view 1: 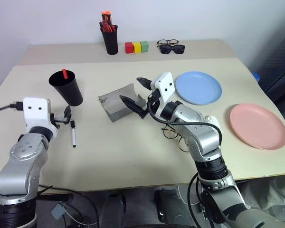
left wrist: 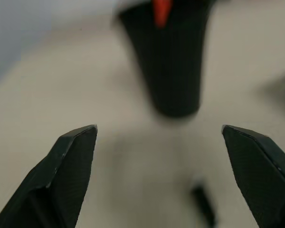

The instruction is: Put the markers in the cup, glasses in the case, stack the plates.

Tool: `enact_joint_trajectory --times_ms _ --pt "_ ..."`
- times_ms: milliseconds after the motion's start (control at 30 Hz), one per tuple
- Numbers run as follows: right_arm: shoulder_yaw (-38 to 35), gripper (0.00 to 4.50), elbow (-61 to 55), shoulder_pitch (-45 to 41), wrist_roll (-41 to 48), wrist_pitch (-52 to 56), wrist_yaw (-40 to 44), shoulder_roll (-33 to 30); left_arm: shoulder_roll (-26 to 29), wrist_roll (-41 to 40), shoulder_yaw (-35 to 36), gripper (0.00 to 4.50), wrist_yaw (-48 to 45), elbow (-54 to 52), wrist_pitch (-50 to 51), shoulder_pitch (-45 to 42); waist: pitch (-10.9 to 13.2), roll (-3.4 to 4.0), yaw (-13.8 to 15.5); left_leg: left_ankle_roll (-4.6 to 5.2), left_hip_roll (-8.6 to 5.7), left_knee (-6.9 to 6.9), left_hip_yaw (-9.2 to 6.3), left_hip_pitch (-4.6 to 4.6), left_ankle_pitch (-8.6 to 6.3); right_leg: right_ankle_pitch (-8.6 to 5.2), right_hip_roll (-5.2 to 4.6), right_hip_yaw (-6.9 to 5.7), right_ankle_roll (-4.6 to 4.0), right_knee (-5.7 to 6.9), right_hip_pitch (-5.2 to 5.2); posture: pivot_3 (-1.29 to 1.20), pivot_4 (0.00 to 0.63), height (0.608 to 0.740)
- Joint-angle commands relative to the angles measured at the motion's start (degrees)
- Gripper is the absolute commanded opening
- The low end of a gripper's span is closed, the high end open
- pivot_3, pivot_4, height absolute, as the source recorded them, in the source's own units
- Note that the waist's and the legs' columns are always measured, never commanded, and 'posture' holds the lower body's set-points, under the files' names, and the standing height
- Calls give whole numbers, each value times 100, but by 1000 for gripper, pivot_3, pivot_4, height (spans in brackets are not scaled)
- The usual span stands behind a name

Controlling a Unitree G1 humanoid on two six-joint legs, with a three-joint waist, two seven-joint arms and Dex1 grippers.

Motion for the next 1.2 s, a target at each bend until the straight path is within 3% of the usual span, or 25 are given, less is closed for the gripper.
enact_joint_trajectory --times_ms 33,300,333,400,633,800,867,1000,1200 --pt "31 4500 -41 -158 77 -145 68 78 -209 -52 10 4440 316 -158 1537 -486 0 0 -2 0 0 0 -1 0 0 0 1 -1 0 0 0 0 150 740" --pt "141 4500 -150 -50 10 -136 141 32 -882 20 389 4440 290 416 2806 -1435 0 0 -24 -1 0 -4 -3 2 0 1 2 -1 -1 0 0 0 150 740" --pt "170 4500 -187 -20 9 -112 173 1 -919 53 447 4219 285 508 2847 -1495 0 0 -18 -1 0 -4 -3 2 0 0 3 -1 -1 0 0 0 150 740" --pt "222 4500 -258 31 17 -75 230 -56 -937 167 482 3562 314 649 2831 -1548 0 0 -21 -1 0 -4 -3 2 1 1 2 -1 -1 0 0 0 150 740" --pt "302 4500 -430 142 100 75 359 -164 -951 652 341 49 450 884 1917 -1588 0 0 -19 -2 0 -4 -2 4 1 1 1 0 -1 0 0 0 150 740" --pt "307 4500 -425 147 90 85 407 -179 -950 1141 769 49 753 750 -1248 -1925 1 -4 17 -7 0 -5 -2 -1 3 2 -1 -1 -4 -7 -2 0 150 740" --pt "315 4500 -411 140 99 84 433 -174 -1064 597 1058 49 354 507 -2003 -2261 1 -5 45 -9 0 -4 -2 -4 4 3 -3 -1 -4 -11 -2 0 150 740" --pt "342 4500 -340 77 107 47 463 -114 -656 528 526 49 -513 554 -2604 -2574 1 -4 75 -10 -2 -6 4 -6 4 3 -5 0 -3 -17 -2 0 150 740" --pt "394 4500 -118 -106 84 -82 502 40 -327 1556 -176 49 -357 2945 -4235 -3582 1 -4 118 -9 -2 -2 4 -4 4 3 0 0 -2 -16 -1 0 150 740"
